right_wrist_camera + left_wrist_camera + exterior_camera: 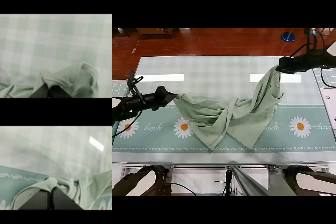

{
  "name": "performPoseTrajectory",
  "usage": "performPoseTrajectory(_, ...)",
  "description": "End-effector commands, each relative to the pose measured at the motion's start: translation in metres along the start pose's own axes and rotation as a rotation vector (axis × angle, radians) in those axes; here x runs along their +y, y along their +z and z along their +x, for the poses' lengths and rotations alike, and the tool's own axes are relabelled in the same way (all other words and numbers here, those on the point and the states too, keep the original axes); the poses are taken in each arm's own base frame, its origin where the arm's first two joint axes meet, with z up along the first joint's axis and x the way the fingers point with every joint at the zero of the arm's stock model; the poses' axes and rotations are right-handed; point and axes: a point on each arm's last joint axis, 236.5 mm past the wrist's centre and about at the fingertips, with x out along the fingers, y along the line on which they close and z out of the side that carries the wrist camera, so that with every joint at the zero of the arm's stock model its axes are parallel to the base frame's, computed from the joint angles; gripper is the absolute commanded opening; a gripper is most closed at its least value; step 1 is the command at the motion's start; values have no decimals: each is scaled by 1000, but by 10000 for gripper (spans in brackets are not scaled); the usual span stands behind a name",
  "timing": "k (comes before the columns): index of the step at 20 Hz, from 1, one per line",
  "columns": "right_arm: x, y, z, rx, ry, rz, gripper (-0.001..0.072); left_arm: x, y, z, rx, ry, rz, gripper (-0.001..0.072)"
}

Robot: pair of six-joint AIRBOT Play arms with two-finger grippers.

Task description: Fold the shirts.

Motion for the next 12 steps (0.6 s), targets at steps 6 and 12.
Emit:
performPoseTrajectory(6, -23, -5, 23, 32, -59, -62, 26, -10, -14, -27, 259, -154, -39, 424)
performPoseTrajectory(12, -24, -10, 23, 52, -63, -69, 26, 28, -116, -89, 407, 69, -68, 560)
